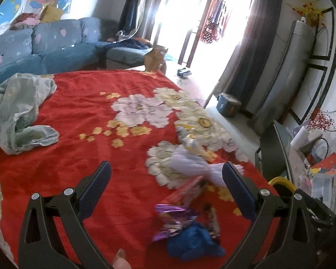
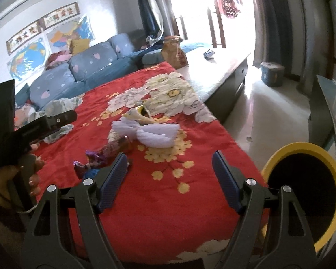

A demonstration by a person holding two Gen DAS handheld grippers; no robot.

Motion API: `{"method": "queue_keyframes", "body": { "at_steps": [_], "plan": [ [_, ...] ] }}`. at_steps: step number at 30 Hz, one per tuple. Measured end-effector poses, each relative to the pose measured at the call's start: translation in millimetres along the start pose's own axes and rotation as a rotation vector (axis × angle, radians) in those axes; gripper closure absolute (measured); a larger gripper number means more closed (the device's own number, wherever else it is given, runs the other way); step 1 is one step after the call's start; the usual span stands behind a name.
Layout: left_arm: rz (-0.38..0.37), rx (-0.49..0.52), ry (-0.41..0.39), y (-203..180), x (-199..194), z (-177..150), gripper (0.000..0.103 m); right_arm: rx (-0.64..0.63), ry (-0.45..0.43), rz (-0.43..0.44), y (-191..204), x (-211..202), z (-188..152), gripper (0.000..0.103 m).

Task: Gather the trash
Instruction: 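Move both grippers back over the remaining wrappers on the bedspread, then close the right gripper on the white foam-net bundle while the left gripper grasps the purple wrapper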

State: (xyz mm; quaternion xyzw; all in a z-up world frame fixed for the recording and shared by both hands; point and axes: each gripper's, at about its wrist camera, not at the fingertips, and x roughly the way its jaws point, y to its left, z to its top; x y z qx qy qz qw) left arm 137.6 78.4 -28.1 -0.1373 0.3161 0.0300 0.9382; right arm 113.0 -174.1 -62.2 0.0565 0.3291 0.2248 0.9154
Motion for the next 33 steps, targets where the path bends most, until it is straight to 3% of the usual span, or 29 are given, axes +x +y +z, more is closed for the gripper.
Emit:
{"method": "queue_keyframes", "body": {
  "at_steps": [9,11,15,20,27,29,30,33],
  "plan": [
    [-0.072,-0.024,0.099,39,1,-12,0.008,-0.015,0.044,0.015,20,29,0,0.033],
    [-0.094,-0.012,0.118,41,1,-18,0.017,-0.013,0.049,0.009,21,35,2,0.033],
    [-0.141,0.002,0.171,41,3,-35,0.023,-0.044,0.056,-0.017,22,48,7,0.034],
    [-0.204,0.025,0.204,32,7,-48,0.037,-0.09,0.078,-0.046,22,70,16,0.036],
    [-0.24,0.076,0.234,18,11,-56,0.056,-0.192,0.144,-0.062,29,101,21,0.048],
    [-0.243,0.088,0.243,15,14,-59,0.06,-0.217,0.162,-0.057,31,108,20,0.06],
    [-0.243,0.092,0.246,15,14,-59,0.061,-0.23,0.179,-0.055,32,112,18,0.073],
    [-0.236,0.107,0.255,14,16,-61,0.07,-0.247,0.202,-0.048,33,115,15,0.081]
  ]
}}
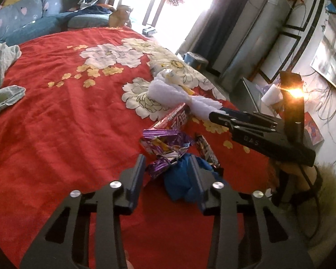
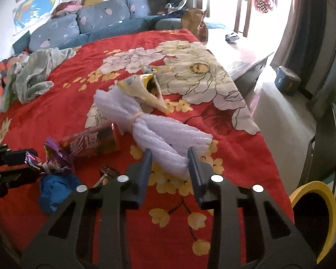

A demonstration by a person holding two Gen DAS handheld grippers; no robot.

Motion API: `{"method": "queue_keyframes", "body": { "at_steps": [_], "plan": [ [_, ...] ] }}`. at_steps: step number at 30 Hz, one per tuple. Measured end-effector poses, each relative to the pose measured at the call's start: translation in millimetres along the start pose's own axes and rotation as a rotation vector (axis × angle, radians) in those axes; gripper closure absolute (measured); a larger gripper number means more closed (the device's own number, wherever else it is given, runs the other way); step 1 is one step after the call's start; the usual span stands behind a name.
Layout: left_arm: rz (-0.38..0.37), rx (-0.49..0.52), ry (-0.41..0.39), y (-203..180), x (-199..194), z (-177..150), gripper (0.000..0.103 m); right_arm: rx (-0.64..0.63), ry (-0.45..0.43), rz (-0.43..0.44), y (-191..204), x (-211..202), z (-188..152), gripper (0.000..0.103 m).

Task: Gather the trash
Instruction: 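Close the right gripper on the white foam-net bundle while the left gripper grasps the purple wrapper, then carry the white foam-net bundle and purple wrapper over the bin with both grippers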

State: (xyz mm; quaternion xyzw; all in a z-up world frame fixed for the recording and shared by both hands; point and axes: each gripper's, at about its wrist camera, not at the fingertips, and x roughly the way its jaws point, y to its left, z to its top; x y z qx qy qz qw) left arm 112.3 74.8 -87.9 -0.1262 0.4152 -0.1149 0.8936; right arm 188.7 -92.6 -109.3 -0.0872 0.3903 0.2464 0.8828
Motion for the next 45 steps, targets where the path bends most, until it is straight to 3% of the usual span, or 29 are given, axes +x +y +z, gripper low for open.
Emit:
{"method": "queue_keyframes", "body": {
  "at_steps": [2,11,27,45],
  "plan": [
    [0.001,0.0,0.007,1,1,-1,0.078,0.0,-0.001,0.012,0,-2,-4,0.083],
    [-0.004,0.004,-0.024,3,-7,5,0.081,0.066,-0.027,0.095,-5,-27,-18,0.092],
    [-0.01,0.014,-0.116,-8,-39,21,0.082,0.089,-0.082,0.18,4,-72,-36,0.093],
    [-0.014,0.044,-0.166,-27,-55,28,0.082,0.112,-0.146,0.205,-2,-101,-34,0.093]
  ]
}}
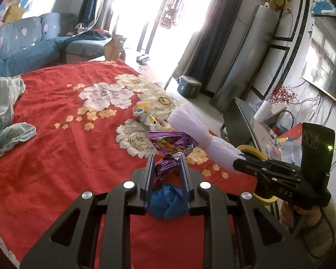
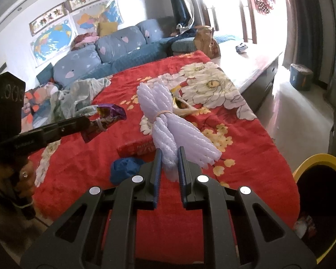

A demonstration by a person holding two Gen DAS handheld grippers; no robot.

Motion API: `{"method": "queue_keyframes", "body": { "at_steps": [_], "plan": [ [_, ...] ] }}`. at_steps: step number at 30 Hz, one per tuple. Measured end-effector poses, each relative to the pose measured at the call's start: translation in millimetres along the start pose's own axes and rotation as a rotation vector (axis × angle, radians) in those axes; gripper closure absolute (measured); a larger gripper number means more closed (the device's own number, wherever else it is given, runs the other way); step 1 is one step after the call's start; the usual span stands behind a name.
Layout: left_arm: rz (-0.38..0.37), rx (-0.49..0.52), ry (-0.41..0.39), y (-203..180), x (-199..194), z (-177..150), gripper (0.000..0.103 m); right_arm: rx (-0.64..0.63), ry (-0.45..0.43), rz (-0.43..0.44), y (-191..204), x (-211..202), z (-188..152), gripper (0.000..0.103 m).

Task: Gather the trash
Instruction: 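Carry the white foam-net bundle and purple wrapper over the bin with both grippers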

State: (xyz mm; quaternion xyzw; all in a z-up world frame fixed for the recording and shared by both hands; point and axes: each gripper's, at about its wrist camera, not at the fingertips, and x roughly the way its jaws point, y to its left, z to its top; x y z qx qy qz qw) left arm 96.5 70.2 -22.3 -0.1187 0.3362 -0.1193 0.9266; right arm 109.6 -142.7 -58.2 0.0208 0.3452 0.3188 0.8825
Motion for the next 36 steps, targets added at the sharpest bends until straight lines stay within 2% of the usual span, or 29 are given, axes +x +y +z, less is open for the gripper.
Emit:
{"method": "queue_keyframes", "body": {
  "at_steps": [19,36],
  "plan": [
    [-0.036,0.064,-0.059,-50,-5,18,0.082,0.058,-0.088,-0.042,-29,-40,3,0.094],
    [-0.077,0.137,-0.07,-95,7,22,0.082,0.131,-0.142,-0.128,-65,-70,-6,0.093]
  ]
}}
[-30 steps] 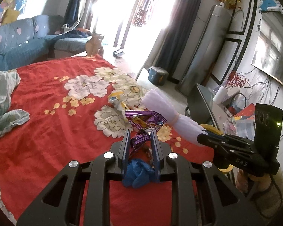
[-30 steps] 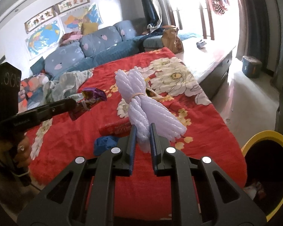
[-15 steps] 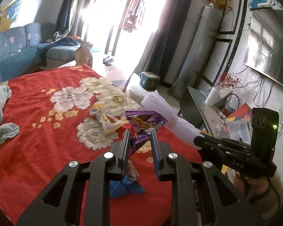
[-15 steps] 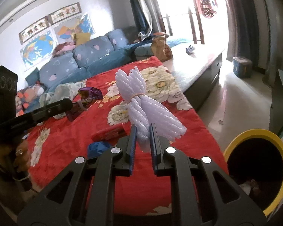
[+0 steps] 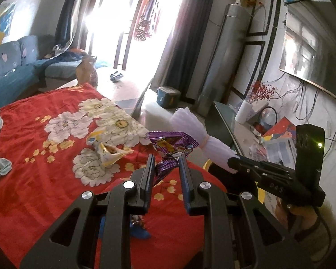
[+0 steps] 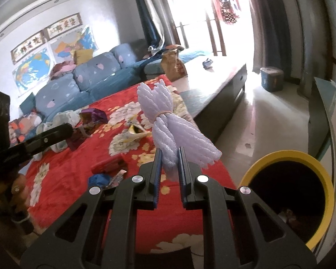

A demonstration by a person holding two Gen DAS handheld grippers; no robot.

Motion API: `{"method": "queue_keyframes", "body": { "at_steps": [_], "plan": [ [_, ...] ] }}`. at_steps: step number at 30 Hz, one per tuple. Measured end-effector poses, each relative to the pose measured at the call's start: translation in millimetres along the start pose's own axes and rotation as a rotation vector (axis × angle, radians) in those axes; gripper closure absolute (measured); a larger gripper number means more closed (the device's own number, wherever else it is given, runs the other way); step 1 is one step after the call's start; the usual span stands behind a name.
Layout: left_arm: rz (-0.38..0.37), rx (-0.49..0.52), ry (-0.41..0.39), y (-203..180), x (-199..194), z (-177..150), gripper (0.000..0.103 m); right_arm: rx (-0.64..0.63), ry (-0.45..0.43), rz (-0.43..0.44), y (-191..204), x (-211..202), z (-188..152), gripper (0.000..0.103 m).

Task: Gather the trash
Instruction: 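Carry the white foam-net bundle and purple wrapper over the bin with both grippers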

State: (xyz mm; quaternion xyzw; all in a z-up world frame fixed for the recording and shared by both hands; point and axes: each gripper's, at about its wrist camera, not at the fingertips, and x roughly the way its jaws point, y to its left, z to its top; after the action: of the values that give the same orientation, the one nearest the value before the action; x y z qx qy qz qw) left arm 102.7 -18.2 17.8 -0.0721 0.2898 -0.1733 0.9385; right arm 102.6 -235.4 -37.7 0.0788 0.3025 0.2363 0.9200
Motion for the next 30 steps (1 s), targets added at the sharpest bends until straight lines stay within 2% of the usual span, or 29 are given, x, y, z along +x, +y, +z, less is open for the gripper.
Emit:
{"method": "queue_keyframes", "body": {
  "at_steps": [16,30],
  "plan": [
    [-0.071,0.041,0.023,-43,25,0,0.082,0.079,-0.039,-0.102,-38,-20,-1,0.093],
    [-0.11,0.094,0.042,-75,44,-1,0.082,0.152,-0.063,-0.159,-68,-31,-3,0.093]
  ]
}}
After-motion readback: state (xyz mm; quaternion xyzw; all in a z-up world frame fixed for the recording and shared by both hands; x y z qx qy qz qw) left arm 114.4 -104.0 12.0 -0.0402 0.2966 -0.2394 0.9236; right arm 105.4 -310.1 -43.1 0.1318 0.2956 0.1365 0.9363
